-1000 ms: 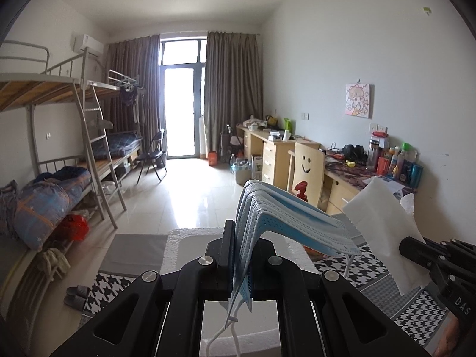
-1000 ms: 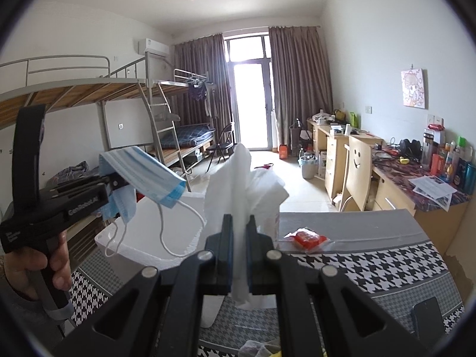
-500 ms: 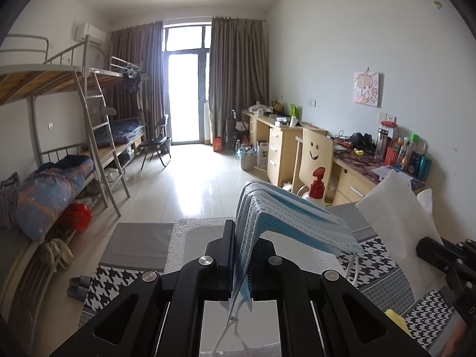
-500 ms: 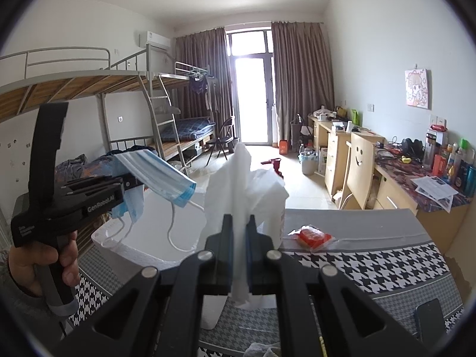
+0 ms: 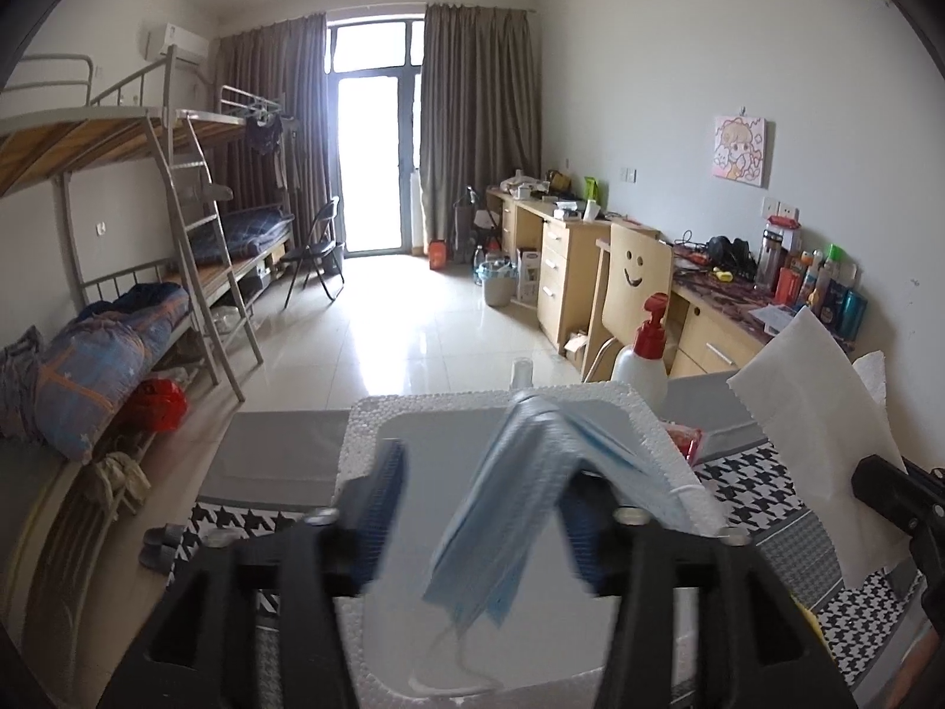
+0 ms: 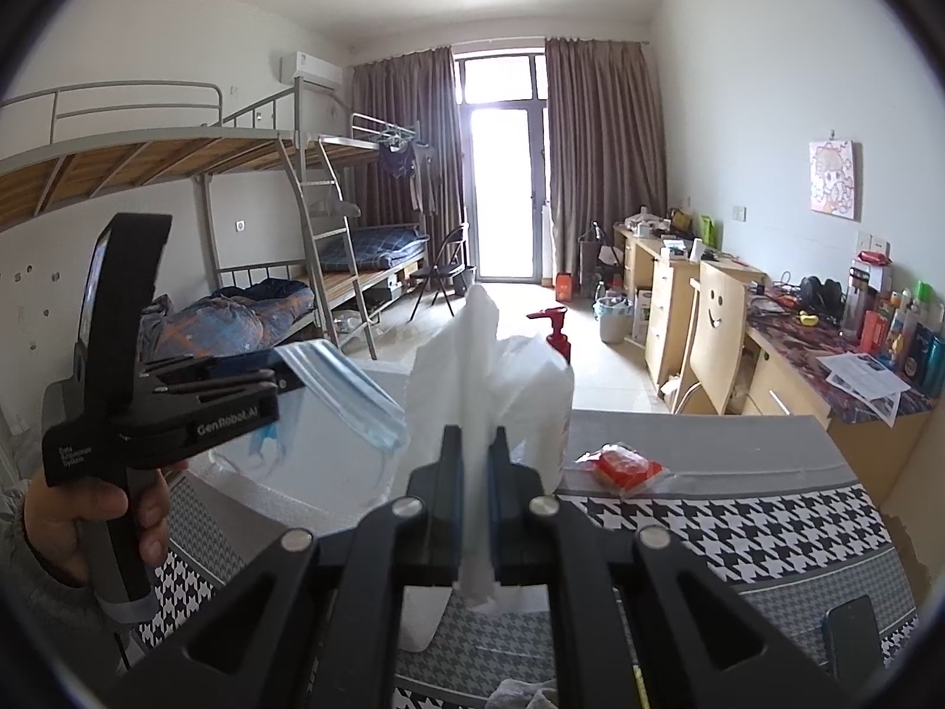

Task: Organize soft objects
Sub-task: 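Open the left tool to drop the blue mask into the foam box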

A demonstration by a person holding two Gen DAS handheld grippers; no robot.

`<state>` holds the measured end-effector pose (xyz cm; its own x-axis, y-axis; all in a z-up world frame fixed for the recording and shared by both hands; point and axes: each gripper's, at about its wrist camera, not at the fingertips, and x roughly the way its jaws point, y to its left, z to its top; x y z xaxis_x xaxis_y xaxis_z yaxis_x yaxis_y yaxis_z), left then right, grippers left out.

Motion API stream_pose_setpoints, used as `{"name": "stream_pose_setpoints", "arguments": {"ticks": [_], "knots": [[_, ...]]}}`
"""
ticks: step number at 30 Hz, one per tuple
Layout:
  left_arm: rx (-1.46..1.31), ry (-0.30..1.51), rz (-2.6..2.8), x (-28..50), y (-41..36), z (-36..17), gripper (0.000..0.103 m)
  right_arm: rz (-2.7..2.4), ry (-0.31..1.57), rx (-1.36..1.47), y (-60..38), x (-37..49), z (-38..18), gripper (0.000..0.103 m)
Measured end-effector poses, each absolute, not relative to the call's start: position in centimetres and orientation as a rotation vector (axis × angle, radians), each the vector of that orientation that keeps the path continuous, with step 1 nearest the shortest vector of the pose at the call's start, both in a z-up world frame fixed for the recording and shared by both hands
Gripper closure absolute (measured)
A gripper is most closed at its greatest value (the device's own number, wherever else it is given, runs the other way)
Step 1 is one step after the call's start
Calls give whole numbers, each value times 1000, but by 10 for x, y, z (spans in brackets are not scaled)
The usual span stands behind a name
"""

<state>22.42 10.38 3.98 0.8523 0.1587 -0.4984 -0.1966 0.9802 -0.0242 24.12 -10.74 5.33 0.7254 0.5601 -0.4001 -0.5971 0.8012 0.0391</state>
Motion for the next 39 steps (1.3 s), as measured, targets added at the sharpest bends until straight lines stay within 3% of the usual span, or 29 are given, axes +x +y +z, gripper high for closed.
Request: {"name": "stream_pose_setpoints", "arguments": {"ticks": [2, 4, 5, 39], "knots": [[-76, 511, 188, 221, 103, 40, 29, 641, 411, -100, -105, 241, 53, 93], [-69, 505, 187, 218, 102, 40, 6, 643, 414, -103, -103, 241, 53, 93], [-61, 505, 189, 217, 101, 40, 2, 643, 415, -104, -102, 242, 54, 93], [-34, 492, 234, 204, 113, 33, 1, 847, 391, -151, -67, 230, 67, 93]]}}
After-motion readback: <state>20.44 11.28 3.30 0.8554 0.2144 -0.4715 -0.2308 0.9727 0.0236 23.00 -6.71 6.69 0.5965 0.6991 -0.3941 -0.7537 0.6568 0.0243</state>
